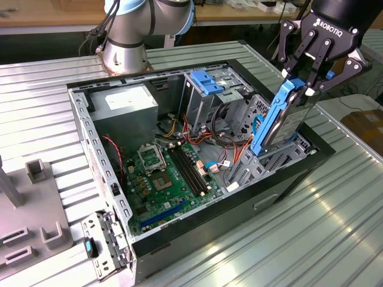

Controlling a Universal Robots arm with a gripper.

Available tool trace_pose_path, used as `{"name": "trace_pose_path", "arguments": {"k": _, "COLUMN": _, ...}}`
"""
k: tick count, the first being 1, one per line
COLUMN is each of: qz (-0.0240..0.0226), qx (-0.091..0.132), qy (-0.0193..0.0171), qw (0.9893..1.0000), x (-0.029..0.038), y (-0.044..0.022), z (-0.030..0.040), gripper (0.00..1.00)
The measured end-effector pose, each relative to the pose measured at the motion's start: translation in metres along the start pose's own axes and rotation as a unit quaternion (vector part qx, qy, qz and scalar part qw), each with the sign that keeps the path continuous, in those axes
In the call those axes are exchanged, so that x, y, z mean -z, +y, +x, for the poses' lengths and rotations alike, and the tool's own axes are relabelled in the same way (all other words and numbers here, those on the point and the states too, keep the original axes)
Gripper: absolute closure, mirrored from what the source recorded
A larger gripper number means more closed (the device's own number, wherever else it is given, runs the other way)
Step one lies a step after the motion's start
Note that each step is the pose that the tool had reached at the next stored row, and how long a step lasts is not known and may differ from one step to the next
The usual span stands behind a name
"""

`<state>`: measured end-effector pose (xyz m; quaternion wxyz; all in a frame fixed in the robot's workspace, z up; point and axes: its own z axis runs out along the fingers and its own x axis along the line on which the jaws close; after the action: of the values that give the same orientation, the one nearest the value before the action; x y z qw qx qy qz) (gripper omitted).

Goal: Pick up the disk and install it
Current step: 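Insert the disk into the insertion slot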

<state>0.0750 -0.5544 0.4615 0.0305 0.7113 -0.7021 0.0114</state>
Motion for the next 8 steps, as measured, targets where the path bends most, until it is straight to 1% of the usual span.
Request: {"name": "trace_pose_path", "arguments": {"k": 8, "qz": 0.0000, "qx": 0.000, "qy": 0.0000, "qw": 1.0000, "x": -0.0001, "y": 0.0000, "z": 0.0000, "gripper": 0.63}}
